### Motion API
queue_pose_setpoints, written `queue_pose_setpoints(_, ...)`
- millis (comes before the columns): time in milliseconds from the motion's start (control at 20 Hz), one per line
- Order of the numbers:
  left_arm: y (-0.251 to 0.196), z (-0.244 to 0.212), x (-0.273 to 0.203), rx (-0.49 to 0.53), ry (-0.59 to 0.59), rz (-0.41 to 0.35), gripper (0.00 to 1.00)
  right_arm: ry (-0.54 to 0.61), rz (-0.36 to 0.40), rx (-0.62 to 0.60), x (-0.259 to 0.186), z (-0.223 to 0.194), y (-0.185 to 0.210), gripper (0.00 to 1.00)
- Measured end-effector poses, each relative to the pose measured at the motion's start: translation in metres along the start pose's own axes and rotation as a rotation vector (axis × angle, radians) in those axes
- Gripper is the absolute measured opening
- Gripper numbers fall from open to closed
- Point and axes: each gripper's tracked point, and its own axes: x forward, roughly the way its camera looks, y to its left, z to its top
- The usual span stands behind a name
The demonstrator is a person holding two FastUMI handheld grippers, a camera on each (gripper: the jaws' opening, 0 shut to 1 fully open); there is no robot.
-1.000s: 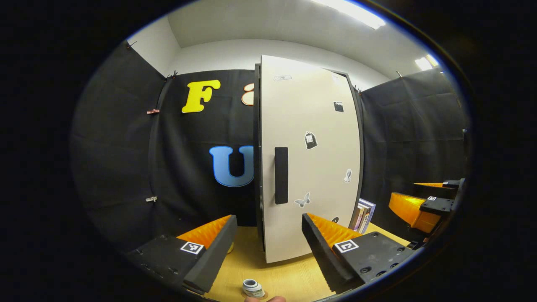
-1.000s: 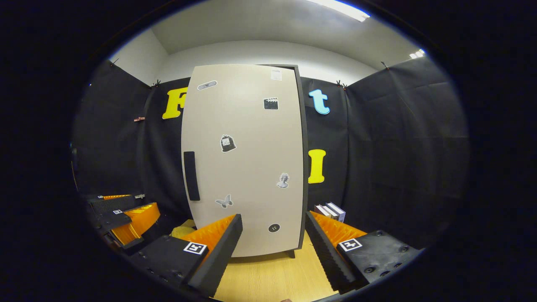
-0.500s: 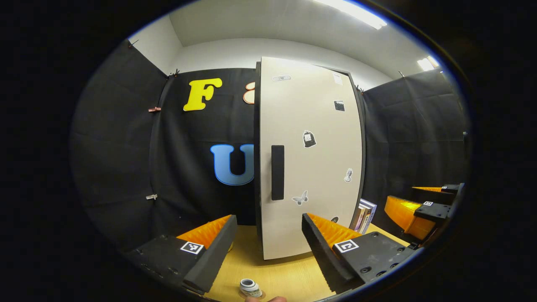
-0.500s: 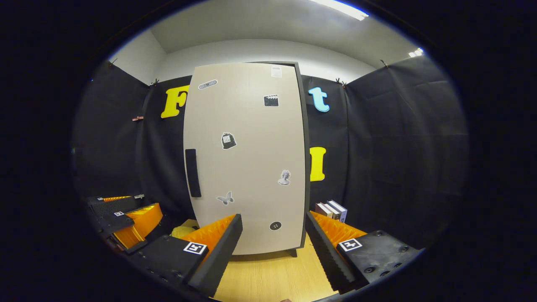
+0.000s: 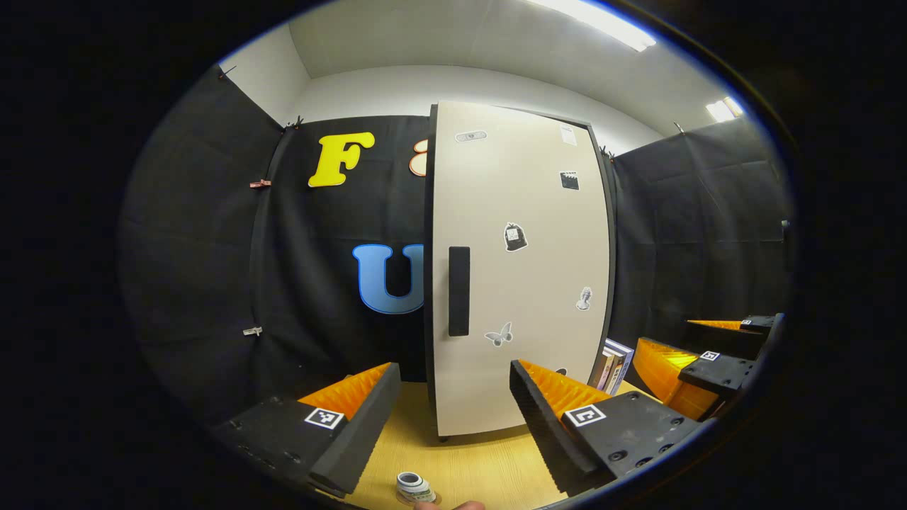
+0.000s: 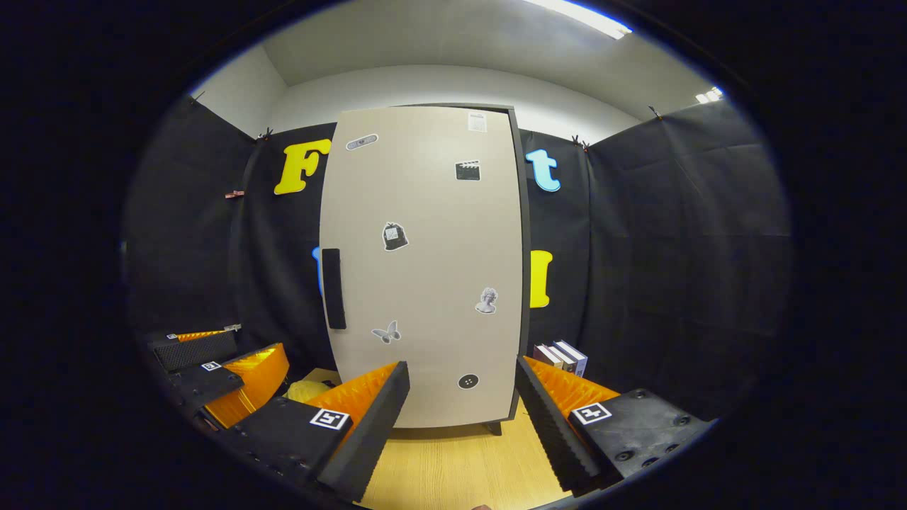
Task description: Open the cabinet door with the right hand, grasp the bottle in the cabinet with the left hand and place it on the coaster, then close the cabinet door with the right hand.
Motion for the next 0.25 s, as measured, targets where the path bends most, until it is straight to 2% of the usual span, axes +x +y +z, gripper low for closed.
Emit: queue_pose_setpoints(250, -0.0028, -0.0002, 0.0015, -0.007, -0.001, -0.002, 0.98, -0.003, 0.006, -0.006, 0.003, 0.0011, 0.005, 0.98)
